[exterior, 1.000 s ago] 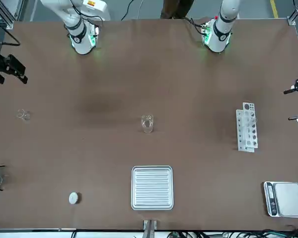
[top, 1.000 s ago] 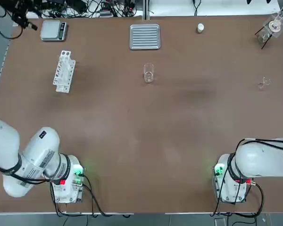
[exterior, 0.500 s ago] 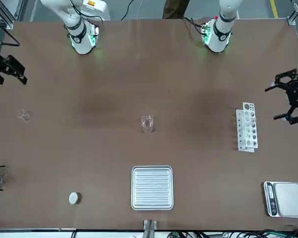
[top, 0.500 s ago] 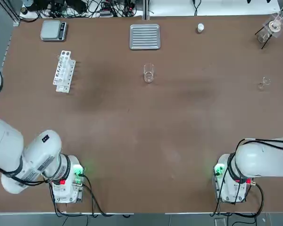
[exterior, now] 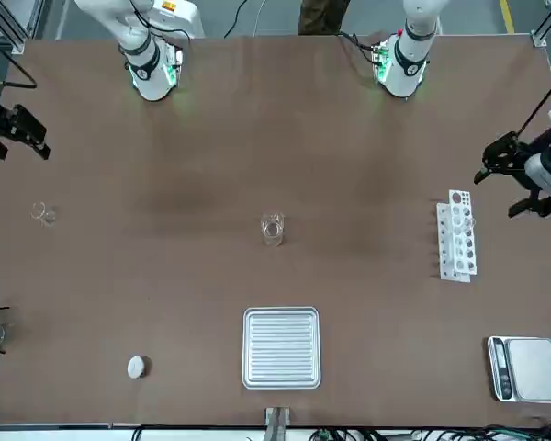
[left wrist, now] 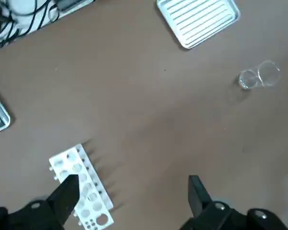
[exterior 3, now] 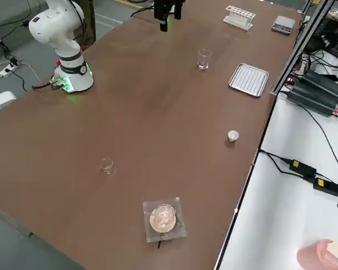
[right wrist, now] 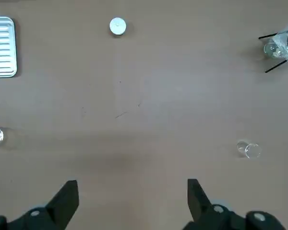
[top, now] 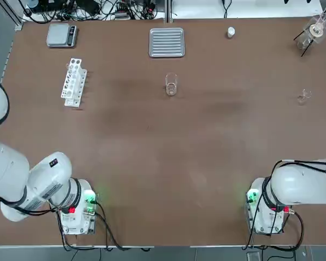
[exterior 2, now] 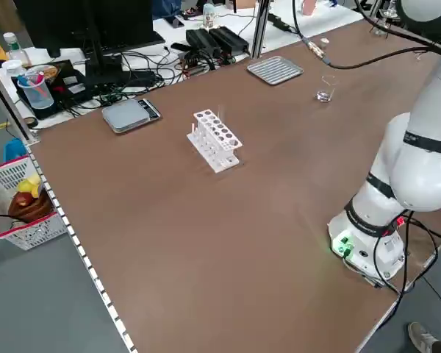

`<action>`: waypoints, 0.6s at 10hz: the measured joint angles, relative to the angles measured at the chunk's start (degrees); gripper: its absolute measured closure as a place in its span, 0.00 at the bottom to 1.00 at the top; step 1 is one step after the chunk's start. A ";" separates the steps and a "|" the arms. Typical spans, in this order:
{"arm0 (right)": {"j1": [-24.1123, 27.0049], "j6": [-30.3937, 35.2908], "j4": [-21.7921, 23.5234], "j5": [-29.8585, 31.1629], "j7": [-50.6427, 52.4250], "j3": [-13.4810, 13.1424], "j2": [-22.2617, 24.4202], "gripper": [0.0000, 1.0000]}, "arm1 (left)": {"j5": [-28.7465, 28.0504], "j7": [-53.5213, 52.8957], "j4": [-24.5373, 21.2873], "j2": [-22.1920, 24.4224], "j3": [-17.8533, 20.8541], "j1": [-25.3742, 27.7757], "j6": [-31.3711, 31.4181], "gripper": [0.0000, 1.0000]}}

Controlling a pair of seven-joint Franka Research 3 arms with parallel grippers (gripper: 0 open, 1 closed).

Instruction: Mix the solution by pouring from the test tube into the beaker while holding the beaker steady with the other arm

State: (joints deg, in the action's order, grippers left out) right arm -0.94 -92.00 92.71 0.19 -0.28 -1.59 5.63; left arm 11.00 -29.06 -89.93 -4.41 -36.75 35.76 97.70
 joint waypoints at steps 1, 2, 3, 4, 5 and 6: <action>0.00 -0.06 0.00 0.00 -0.02 0.00 0.00 0.00 | -2.11 6.05 -0.72 1.11 -0.52 0.00 0.45 0.00; 0.00 -0.18 0.00 0.00 -0.02 0.00 0.00 0.00 | -4.18 11.89 -0.81 2.02 -1.23 -0.01 0.65 0.00; -0.01 -0.30 0.00 0.00 -0.02 0.01 0.00 0.00 | -5.40 15.72 -0.78 2.81 -1.70 -0.01 0.69 0.00; -0.01 -0.35 0.00 0.00 -0.03 0.01 0.00 0.00 | -5.99 17.33 -0.67 3.26 -1.72 0.09 0.70 0.00; -0.01 -0.40 0.00 0.00 -0.04 0.01 0.00 0.00 | -6.66 17.84 -0.44 3.39 -1.60 0.37 0.78 0.00; 0.00 -0.56 0.00 0.00 -0.05 0.01 0.00 0.00 | -8.41 18.17 -0.04 3.40 -1.48 0.62 0.93 0.00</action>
State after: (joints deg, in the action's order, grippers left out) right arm -0.95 -92.57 92.71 0.19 -0.33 -1.58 5.63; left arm 2.59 -10.90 -89.97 -1.00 -38.23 36.38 98.63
